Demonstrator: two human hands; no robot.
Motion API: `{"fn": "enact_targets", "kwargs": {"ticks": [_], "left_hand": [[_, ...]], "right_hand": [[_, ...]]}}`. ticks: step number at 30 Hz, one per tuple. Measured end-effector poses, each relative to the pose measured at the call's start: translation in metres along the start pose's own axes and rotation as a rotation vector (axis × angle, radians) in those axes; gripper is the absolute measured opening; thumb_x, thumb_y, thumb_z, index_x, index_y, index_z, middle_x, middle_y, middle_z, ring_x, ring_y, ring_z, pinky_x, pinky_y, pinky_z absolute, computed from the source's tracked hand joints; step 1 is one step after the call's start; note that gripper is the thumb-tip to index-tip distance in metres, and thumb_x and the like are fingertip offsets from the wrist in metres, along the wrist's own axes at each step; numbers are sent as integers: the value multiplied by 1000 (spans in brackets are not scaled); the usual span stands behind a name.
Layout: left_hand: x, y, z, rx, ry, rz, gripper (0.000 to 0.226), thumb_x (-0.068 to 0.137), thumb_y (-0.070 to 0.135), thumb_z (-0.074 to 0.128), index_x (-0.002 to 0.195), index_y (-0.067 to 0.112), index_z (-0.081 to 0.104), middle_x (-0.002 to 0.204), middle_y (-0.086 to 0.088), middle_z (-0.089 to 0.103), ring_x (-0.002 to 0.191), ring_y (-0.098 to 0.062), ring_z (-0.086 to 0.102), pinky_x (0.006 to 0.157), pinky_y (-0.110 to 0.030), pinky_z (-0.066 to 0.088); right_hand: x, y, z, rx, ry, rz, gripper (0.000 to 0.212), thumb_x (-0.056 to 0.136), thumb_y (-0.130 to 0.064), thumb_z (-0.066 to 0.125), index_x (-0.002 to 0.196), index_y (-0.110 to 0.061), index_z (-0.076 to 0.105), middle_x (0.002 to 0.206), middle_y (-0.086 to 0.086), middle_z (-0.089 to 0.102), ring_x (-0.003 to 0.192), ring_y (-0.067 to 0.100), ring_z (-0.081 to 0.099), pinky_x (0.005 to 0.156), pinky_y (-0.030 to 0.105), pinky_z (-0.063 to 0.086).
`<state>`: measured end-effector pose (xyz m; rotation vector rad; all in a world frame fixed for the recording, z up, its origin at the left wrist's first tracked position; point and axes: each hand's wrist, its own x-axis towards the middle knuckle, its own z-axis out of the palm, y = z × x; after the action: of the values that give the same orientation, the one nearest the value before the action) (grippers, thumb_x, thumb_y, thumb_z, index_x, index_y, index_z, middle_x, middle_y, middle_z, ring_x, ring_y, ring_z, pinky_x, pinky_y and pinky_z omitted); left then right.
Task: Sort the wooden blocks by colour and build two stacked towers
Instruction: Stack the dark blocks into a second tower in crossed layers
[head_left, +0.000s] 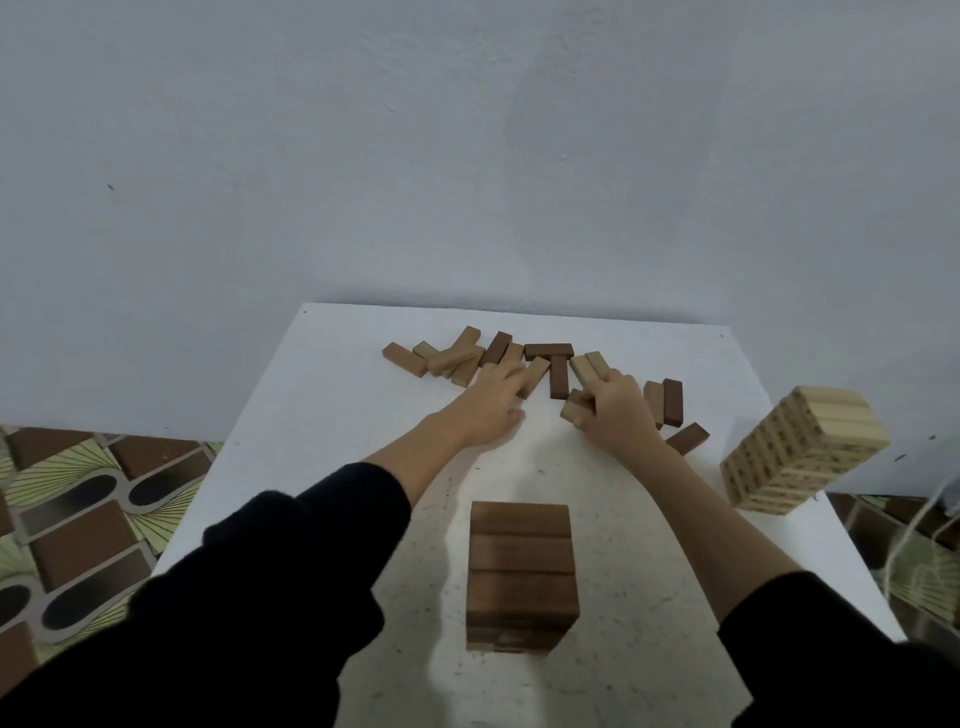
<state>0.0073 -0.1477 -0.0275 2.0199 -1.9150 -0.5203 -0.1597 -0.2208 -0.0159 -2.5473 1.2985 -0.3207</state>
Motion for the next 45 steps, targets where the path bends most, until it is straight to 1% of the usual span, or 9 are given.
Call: {"fn": "enact_targets", "kwargs": {"ticks": [3,5,10,14,17,20,26,32,45], "left_hand": [[8,0,2,236,-36,84,64,94,18,54,149,7,22,153,-7,22,134,-29,22,107,-39,31],[9,3,3,285,25,150,53,94,18,55,140,0,37,148,-8,31,130,-26,27,101,-39,36],[0,4,6,44,121,184,10,87,8,63,89,1,55,108,-8,45,99,-19,37,91,-34,37],[-12,3,6,-165,109,82,13,78,1,68,81,-3,56,105,-13,48,93,-18,45,83,-32,44],[-19,-2,3,-208,57,33,31,71,13,80,89,3,56,111,-9,47,97,-17,47,84,-27,44],[-25,-5,2,-248,33,-47,54,66,21,86,104,14,47,117,-4,40,96,-17,47,79,-25,47],[-36,-13,10,-432,48,-87,91,63,15,87,133,17,29,128,-2,29,89,-10,44,64,-5,39],[-43,-12,17,-617,109,-83,92,63,4,84,131,29,27,124,1,44,71,-8,49,63,-12,45],[-40,-15,21,-624,108,-97,97,62,7,85,135,30,26,118,1,51,80,-11,52,68,-10,45]], "right_hand": [[3,-1,2,39,40,0,25,86,-16,61,104,2,60,114,13,50,94,29,43,72,28,32],[3,0,5,74,75,10,20,84,-18,63,90,1,61,100,9,48,86,24,41,71,30,34],[5,-2,17,207,119,-2,34,75,-15,74,98,4,57,91,12,51,76,19,42,68,23,35],[1,-9,25,293,0,68,24,83,-15,69,95,2,57,93,14,52,78,18,45,58,14,33],[-4,-12,31,426,32,78,20,84,-8,66,99,0,54,101,12,53,87,22,51,62,15,33],[-7,-10,37,499,-34,59,49,77,-15,74,118,-5,48,118,9,47,95,23,52,73,21,39],[-14,-9,38,527,-223,-113,96,65,-20,85,143,-12,28,137,3,37,93,9,41,63,5,38],[-19,-11,42,587,-203,-99,92,65,-16,84,141,-15,31,125,-2,45,73,10,46,61,9,43],[-16,-9,43,623,-207,-88,94,64,-15,85,141,-18,32,113,-10,45,75,10,48,62,8,43]]}}
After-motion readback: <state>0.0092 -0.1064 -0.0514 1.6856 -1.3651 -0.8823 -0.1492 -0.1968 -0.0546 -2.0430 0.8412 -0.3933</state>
